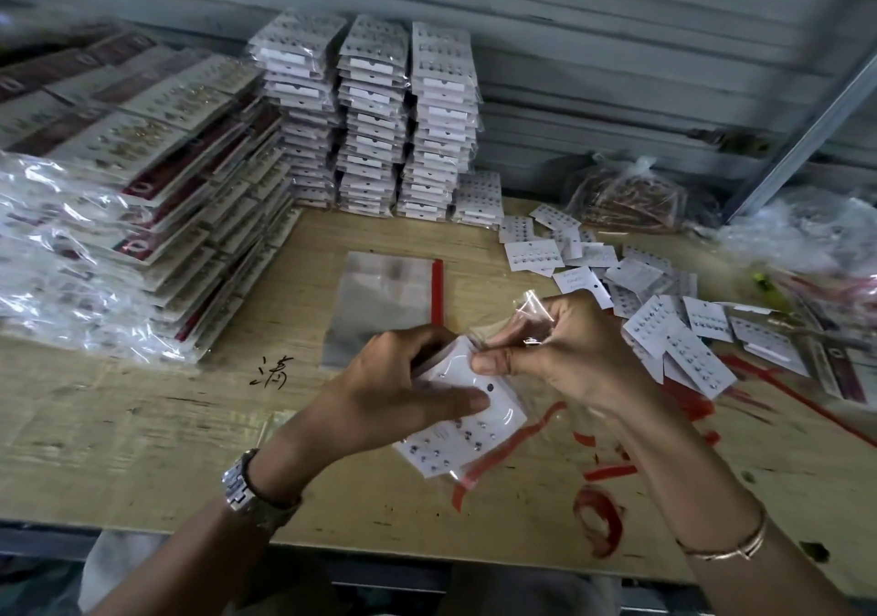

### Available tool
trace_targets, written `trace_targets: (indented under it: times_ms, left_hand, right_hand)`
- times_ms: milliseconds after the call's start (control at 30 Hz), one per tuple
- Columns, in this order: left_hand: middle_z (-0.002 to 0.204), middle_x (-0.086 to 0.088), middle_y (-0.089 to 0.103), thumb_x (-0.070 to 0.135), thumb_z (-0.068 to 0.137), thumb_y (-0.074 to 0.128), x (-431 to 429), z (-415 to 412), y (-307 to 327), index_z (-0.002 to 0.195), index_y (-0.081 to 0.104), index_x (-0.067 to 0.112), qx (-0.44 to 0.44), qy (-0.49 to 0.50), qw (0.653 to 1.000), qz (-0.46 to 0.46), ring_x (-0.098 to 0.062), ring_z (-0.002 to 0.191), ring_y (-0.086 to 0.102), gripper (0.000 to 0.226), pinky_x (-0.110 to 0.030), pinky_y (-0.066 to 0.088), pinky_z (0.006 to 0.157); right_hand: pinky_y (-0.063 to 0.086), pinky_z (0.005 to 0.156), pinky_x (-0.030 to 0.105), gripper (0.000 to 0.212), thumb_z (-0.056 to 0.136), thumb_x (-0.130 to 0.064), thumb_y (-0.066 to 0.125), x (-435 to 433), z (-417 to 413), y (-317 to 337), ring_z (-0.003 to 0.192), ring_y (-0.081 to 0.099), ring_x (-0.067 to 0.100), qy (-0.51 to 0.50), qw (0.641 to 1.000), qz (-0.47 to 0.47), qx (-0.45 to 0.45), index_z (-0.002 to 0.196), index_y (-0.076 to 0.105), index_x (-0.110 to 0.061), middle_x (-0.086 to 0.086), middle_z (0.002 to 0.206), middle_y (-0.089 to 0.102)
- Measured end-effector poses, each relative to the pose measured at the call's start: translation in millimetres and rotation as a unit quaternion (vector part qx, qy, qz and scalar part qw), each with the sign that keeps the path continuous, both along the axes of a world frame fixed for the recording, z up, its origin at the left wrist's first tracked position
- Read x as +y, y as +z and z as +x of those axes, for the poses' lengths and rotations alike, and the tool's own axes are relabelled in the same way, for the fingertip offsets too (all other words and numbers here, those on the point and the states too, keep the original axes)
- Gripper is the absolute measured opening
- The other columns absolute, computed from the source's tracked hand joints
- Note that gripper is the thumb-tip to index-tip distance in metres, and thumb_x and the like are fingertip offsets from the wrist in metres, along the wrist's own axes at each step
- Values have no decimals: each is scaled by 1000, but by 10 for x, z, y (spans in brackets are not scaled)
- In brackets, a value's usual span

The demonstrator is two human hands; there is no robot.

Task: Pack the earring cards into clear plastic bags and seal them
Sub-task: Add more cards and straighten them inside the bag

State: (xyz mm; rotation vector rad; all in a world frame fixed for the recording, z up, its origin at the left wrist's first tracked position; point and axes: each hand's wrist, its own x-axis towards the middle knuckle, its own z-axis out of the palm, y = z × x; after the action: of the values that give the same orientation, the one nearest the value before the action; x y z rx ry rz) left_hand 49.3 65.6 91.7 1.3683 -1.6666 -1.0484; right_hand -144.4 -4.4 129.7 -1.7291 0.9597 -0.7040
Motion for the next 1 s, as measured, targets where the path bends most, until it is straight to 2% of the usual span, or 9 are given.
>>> trace_targets:
  times_ms: [200,367,467,533,600,700,800,900,1000]
  left_hand:
    - [90,-1,76,27,75,84,-45,-66,-88,97,68,15,60,49,996,53,-14,77,75,30,-37,62,67]
    - [94,-6,76,37,70,84,-18,-49,-157,103,72,15,186,86,972,117,-25,86,74,42,-42,60,76]
    - [105,-15,74,30,80,80,-16,23,-241,105,74,15,279,106,947,119,-35,95,72,30,-56,59,81]
    - [114,-19,72,20,88,72,-42,70,-317,111,73,20,368,118,916,110,-38,99,71,23,-56,60,76]
    - [115,-18,72,16,92,64,-95,126,-413,123,67,19,433,139,884,110,-36,97,72,31,-48,61,70]
    - [122,-21,68,29,95,61,-153,218,-582,138,53,14,461,159,865,116,-42,100,70,46,-56,58,73]
    - [122,-23,67,43,91,64,-179,279,-709,134,58,14,478,157,855,126,-44,101,69,52,-61,55,80]
    - [125,-26,65,44,83,68,-186,290,-762,126,66,13,520,159,830,125,-44,105,67,53,-59,54,88]
    - [115,-22,70,41,90,57,-175,279,-820,116,72,14,550,167,815,76,-39,99,70,40,-53,57,83]
  right_hand:
    - [55,67,14,24,58,-27,86,-209,-51,-5,76,72,5,80,993,78,41,77,75,-17,-2,83,77]
    - [54,78,22,59,75,-66,61,-533,-272,-148,99,70,20,104,979,163,72,101,74,-16,8,106,75]
    - [48,73,28,45,85,-57,61,-840,-423,-423,91,72,20,-138,987,58,66,92,74,-15,1,89,77]
    - [45,74,26,25,93,-29,65,-1064,-571,-659,89,70,24,-270,951,-75,129,92,74,-6,7,91,76]
    - [43,76,24,13,92,-3,62,-1252,-714,-837,94,68,28,-326,909,-160,205,97,74,-2,13,102,74]
    - [47,71,30,28,87,11,52,-1501,-846,-975,92,67,33,-319,858,-238,324,97,76,0,18,101,74]
    - [51,83,41,34,92,4,46,-1664,-863,-1008,103,60,38,-277,826,-265,413,110,73,-4,22,107,71]
    - [49,92,42,33,97,-7,51,-1738,-834,-1045,117,51,37,-248,814,-241,466,126,65,-9,22,116,67]
    - [46,97,42,38,97,-8,50,-1749,-813,-1071,123,47,36,-243,821,-208,474,134,61,-14,21,123,63]
